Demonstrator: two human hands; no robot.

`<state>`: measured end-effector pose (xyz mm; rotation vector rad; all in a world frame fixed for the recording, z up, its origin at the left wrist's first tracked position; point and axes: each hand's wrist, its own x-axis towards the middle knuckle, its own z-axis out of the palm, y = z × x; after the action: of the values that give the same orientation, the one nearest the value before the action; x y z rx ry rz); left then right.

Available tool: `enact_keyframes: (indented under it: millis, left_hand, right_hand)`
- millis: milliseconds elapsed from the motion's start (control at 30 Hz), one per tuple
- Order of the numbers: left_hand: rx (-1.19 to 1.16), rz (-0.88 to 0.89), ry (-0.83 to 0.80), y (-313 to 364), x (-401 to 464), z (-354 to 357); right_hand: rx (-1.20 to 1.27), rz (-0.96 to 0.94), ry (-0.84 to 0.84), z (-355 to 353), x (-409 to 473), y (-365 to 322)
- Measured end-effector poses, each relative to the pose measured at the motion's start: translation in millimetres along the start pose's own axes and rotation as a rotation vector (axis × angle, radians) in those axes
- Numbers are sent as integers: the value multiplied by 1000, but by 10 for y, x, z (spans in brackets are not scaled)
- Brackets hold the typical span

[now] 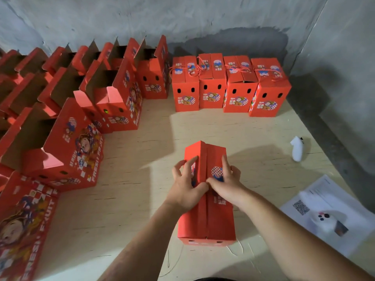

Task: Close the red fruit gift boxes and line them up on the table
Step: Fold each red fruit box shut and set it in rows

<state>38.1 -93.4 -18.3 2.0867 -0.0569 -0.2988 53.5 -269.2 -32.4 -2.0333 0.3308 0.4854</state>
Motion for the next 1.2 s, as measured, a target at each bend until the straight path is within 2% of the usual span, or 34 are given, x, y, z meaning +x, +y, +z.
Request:
enact_keyframes:
  millis: [67,133,300,367,467,533,633,733,800,867,967,1067,1133,1200]
  left_hand:
    - [-155,-15,-26,-61,2,-42]
    - [-274,-47,-49,-69,-12,-64]
    - [-256,1,-36,26,3,-34]
    - [-160,56,-33,44,-1,-23]
    - [114,136,-5,67,-26,65]
    - [318,120,5,103,-15,152]
    - [439,38,-11,115,22,190]
    - [604,49,16,64,80,154]
    - [719,108,34,37,167,151]
    - [711,175,16,45,283,141]
    - [681,408,-62,59,471,12]
    - [892,627,-208,34,668,-254]
    - [1013,712,-270,78,783,-372]
    - [950,784,-272,175,883,-401]
  right_hand:
    - [57,21,-70,-52,-37,-32]
    - [33,-4,-56,-51,-51,-55]
    - [19,-137,127,149,-157,-35]
    - [58,-186,183,174,-192,-37]
    - [37,-260,229,192,-185,-38]
    - [-23,-289,242,196,-196,-33]
    - [-18,-315,239,182,-222,-24]
    - [63,-316,227,119,-238,-65]
    - [103,-320,221,74,-261,-127]
    - [149,-350,217,33,-270,-219]
    - [175,-318,215,6,-229,-285]
    - [33,-207,199,64,-254,-158]
    - [42,-232,195,61,-257,-86]
    - [112,-290,175,-3,-253,-131]
